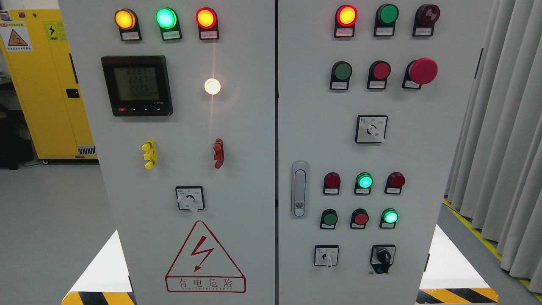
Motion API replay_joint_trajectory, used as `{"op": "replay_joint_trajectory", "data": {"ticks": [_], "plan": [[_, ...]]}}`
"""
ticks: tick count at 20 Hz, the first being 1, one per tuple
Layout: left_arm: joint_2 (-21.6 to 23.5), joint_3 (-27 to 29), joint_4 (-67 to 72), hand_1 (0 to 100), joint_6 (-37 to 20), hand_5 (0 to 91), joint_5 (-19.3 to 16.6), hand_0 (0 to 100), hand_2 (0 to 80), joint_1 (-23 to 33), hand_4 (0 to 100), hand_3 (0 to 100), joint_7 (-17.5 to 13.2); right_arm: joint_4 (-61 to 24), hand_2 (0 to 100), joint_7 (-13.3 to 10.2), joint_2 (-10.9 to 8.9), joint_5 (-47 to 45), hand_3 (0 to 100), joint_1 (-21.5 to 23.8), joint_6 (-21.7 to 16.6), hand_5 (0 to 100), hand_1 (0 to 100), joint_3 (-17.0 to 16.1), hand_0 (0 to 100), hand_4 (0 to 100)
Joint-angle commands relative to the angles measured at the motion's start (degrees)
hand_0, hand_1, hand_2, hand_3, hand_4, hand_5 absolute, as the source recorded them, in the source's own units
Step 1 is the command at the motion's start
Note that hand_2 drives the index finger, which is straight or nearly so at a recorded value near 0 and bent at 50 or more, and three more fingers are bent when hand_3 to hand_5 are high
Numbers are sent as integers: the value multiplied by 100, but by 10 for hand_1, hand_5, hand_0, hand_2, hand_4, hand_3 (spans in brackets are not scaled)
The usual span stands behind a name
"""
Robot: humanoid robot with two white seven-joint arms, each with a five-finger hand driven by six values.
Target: Turn on light switch 1
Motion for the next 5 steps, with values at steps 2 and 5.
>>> {"op": "replay_joint_trajectory", "data": {"ticks": [2,5], "plan": [[0,-69,437,188,5,0,-94,293,0,-53,0,0,-8,0,40,4,0,0,0,0,5,0,500,0,0,0],[9,-227,437,188,5,0,-94,293,0,-88,0,0,9,0,40,4,0,0,0,0,5,0,500,0,0,0]]}}
